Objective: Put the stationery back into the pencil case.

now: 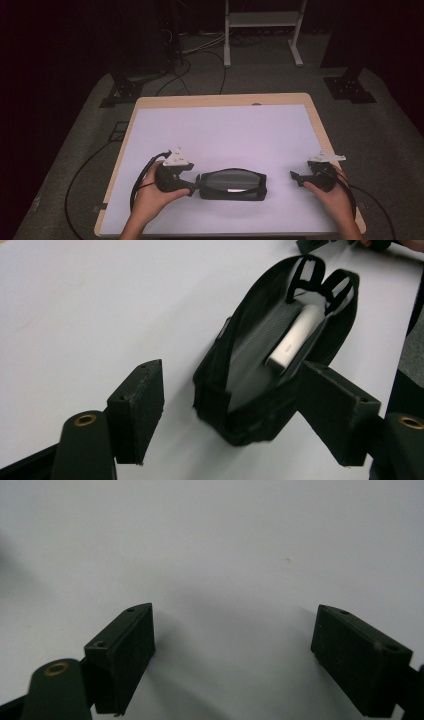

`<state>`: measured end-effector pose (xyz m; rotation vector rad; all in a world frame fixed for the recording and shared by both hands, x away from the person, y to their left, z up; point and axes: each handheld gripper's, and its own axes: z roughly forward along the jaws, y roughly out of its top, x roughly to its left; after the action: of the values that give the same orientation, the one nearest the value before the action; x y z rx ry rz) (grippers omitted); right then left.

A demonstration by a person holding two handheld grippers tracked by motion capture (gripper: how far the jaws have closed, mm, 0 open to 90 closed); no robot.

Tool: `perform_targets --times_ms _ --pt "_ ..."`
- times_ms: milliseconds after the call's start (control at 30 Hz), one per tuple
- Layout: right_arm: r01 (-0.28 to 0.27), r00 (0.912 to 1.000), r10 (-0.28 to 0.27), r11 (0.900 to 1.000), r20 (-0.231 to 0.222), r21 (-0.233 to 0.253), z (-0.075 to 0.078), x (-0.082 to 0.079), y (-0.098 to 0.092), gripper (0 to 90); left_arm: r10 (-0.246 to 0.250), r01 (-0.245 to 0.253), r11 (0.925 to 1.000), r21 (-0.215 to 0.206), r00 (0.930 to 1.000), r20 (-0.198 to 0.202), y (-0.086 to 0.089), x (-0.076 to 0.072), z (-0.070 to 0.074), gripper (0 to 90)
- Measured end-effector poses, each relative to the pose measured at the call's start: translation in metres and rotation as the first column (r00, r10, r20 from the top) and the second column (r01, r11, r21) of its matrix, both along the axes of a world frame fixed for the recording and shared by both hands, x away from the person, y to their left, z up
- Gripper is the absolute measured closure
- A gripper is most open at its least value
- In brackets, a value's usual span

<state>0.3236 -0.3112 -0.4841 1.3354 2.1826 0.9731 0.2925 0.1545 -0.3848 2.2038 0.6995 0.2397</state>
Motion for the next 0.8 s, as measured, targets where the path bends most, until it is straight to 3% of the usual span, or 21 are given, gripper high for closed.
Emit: perform_targets --times_ms 500,700,800 --pt "0.000 1.0000 0.000 1.000 0.000 -0.001 0.000 0.000 0.000 16.5 0.111 -0.111 0.9928 0.045 0.9938 -0.001 0.045 -0.010 -0.026 19.5" --pt "-0.001 1.0000 0.001 1.000 0.002 -0.001 0.000 0.000 0.000 16.5 0.150 -0.149 0.9865 0.068 0.9887 -0.004 0.057 -0.012 -0.034 18.6" --pt "-0.001 1.0000 0.001 1.000 0.002 -0.002 0.000 0.000 0.000 16.5 0.188 -0.186 0.9778 0.096 0.9822 -0.007 0.068 -0.014 -0.039 18.6"
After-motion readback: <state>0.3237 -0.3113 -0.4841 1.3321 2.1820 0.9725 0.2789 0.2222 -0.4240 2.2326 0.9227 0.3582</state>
